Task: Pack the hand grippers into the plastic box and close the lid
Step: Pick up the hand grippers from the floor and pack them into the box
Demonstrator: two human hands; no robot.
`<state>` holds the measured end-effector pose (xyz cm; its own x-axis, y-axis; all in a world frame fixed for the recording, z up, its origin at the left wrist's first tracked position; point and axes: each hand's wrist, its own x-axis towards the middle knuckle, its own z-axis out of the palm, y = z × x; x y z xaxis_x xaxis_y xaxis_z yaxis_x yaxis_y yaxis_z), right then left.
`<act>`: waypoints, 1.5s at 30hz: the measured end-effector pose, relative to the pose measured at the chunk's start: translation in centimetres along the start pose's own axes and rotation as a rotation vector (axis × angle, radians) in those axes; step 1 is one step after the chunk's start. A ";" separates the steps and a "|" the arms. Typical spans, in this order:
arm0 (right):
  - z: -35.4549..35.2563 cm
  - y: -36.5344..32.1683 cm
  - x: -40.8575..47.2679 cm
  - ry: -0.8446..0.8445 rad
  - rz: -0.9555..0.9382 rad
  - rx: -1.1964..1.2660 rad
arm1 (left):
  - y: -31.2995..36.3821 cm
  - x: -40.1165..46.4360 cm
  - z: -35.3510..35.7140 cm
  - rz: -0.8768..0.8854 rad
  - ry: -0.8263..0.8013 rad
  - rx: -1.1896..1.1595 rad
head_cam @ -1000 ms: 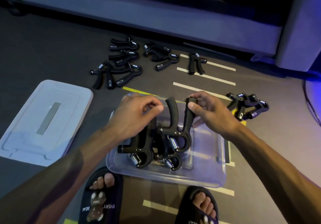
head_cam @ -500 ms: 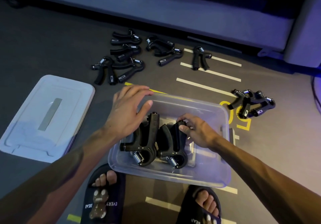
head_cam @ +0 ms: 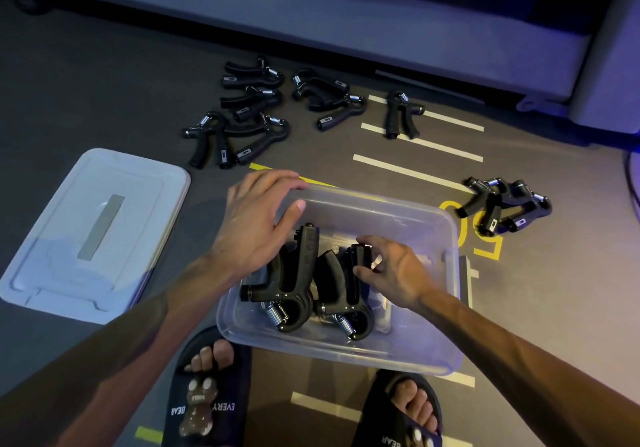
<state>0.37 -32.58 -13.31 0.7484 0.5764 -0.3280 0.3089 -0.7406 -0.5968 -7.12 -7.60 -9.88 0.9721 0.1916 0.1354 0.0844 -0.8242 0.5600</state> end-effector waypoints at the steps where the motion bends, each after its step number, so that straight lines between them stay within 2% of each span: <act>1: 0.0 -0.1 0.0 0.000 -0.011 -0.016 | 0.0 0.0 0.0 0.000 0.000 -0.001; 6: 0.2 -0.3 0.0 -0.023 -0.047 -0.093 | 0.0 0.1 0.1 0.002 0.002 0.002; 12: 0.6 -0.6 0.7 -0.158 0.064 -0.183 | 0.1 0.0 0.0 -0.004 0.010 -0.008; 19: 1.1 -1.8 0.7 -0.247 0.139 -0.406 | 0.1 0.0 0.0 -0.009 0.003 -0.001; 25: 2.4 -3.0 0.3 -0.225 0.311 -0.180 | 0.2 0.0 -0.1 -0.014 -0.003 0.002; 39: 1.6 -3.1 0.2 -0.257 0.431 -0.078 | 0.4 0.0 0.0 -0.019 -0.002 0.019; 42: -0.2 -4.0 0.5 -0.273 0.399 -0.167 | 0.2 0.3 -0.1 -0.004 -0.017 0.033; 45: -3.6 -5.3 1.2 -0.145 0.307 -0.200 | 0.3 0.9 -0.1 0.032 -0.054 0.067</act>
<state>1.74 -29.19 -7.96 0.7375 0.3500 -0.5776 0.2025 -0.9305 -0.3054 -6.27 -7.64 -9.48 0.9848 0.1369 0.1071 0.0657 -0.8636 0.4998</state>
